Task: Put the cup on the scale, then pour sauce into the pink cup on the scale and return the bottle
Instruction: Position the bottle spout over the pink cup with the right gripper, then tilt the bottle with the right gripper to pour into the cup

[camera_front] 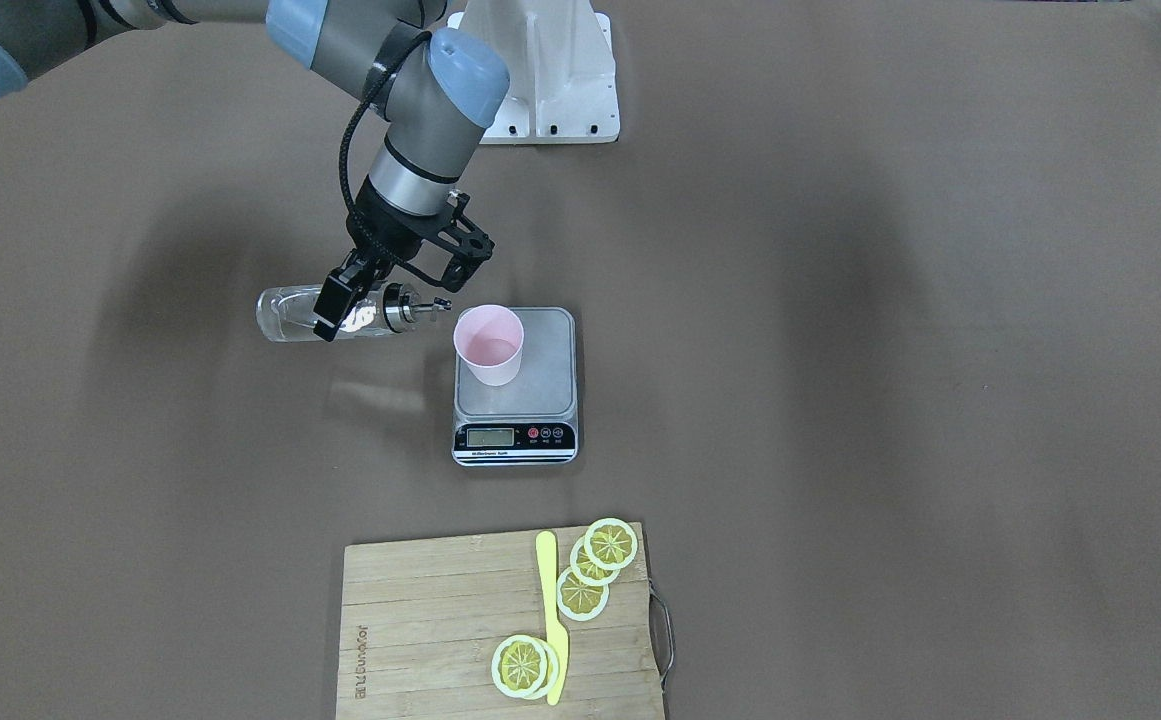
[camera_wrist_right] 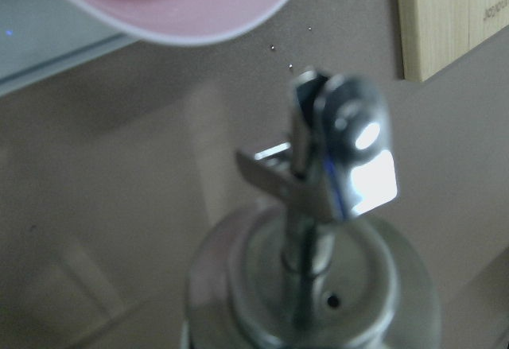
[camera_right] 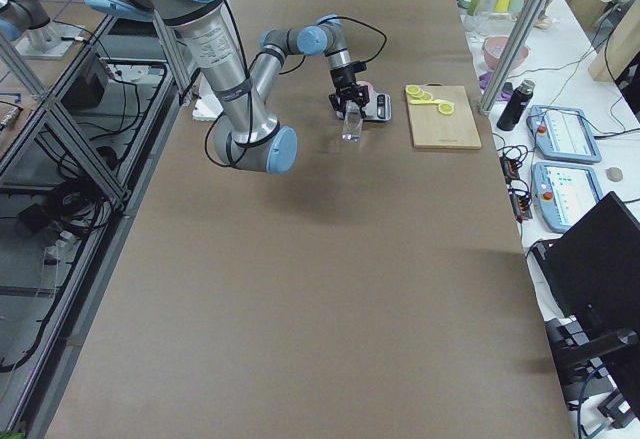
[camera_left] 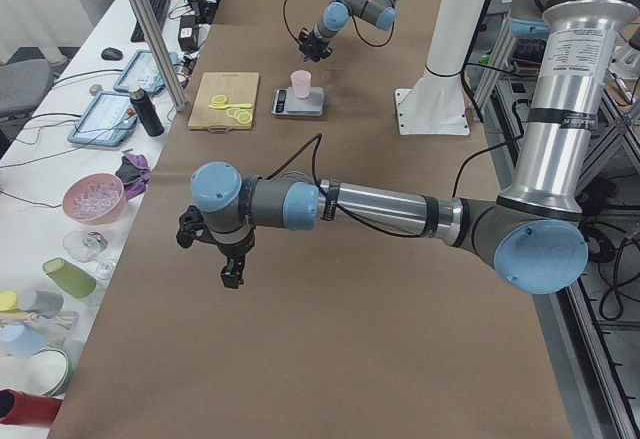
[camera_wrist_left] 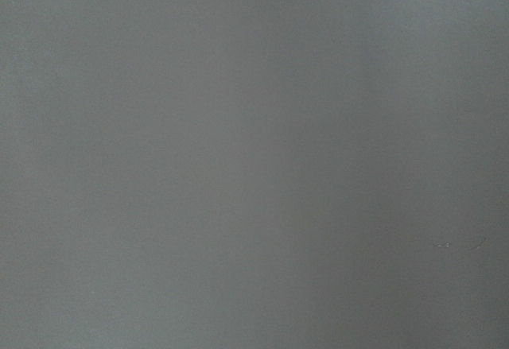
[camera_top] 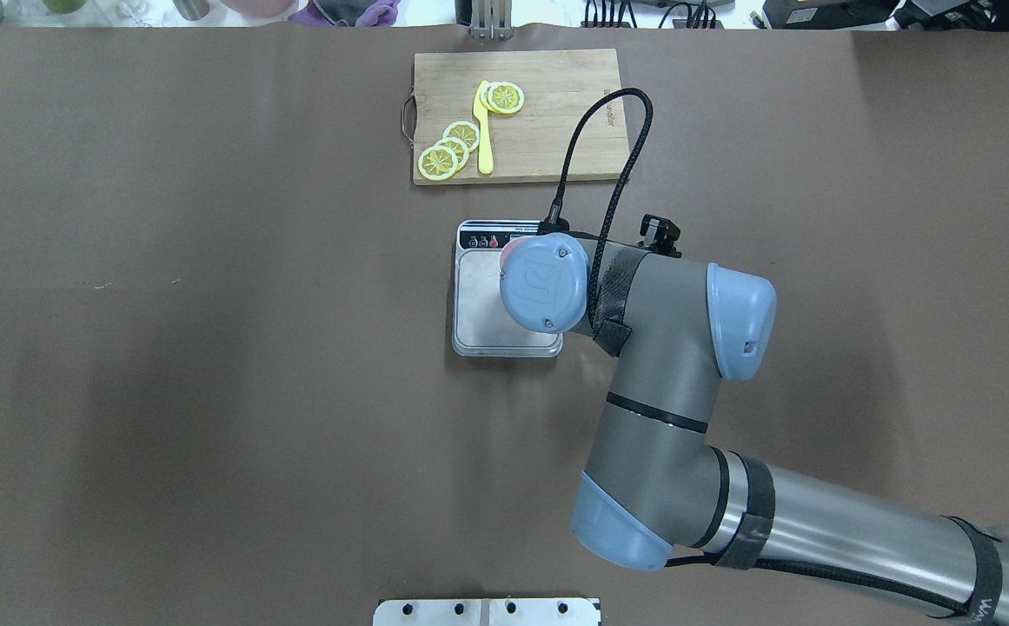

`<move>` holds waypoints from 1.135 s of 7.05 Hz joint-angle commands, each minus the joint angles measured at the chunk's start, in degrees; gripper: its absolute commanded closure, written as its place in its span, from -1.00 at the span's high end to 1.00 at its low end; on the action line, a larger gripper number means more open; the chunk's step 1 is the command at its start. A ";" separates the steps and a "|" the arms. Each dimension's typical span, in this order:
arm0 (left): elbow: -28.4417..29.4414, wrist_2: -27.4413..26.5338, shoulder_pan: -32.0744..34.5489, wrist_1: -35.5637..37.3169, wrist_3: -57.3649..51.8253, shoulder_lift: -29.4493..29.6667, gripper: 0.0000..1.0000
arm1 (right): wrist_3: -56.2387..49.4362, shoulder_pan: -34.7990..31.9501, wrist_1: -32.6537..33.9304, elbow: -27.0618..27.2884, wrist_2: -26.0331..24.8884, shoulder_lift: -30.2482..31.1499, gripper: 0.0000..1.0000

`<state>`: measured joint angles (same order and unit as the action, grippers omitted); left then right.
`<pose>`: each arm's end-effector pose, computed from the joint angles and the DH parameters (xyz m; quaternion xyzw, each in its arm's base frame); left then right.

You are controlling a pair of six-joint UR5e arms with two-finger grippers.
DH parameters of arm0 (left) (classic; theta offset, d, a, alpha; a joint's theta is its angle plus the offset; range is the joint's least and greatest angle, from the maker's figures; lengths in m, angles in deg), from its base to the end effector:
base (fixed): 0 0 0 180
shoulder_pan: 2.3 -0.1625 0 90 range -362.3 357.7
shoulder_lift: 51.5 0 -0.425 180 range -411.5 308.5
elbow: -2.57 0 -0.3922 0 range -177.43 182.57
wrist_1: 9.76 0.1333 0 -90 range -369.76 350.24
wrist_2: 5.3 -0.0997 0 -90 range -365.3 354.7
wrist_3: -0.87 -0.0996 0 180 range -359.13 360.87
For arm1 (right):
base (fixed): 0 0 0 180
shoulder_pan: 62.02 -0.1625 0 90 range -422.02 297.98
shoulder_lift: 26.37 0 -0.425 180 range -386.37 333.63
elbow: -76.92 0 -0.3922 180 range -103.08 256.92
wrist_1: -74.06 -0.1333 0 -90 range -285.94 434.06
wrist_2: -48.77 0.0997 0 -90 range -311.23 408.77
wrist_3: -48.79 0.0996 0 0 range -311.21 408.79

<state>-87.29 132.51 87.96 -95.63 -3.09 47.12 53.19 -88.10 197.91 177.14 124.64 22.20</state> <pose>-0.0620 -0.5558 0.5840 0.0496 0.4034 0.0449 0.9126 -0.5136 -0.4269 0.2351 0.1953 0.0143 -0.4701 0.8606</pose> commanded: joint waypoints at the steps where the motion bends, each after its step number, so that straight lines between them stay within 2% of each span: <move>1: 0.04 0.00 0.01 0.00 0.00 0.00 0.93 | 0.00 0.06 1.81 -1.25 -1.59 -1.45 -0.53; 8: 0.21 0.00 0.09 -0.09 -0.97 0.18 0.93 | 1.67 -0.02 4.02 -6.87 -2.12 -5.33 -0.53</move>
<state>-87.16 132.51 88.05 -95.65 -3.84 47.31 54.48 -88.10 200.99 171.15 122.86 17.70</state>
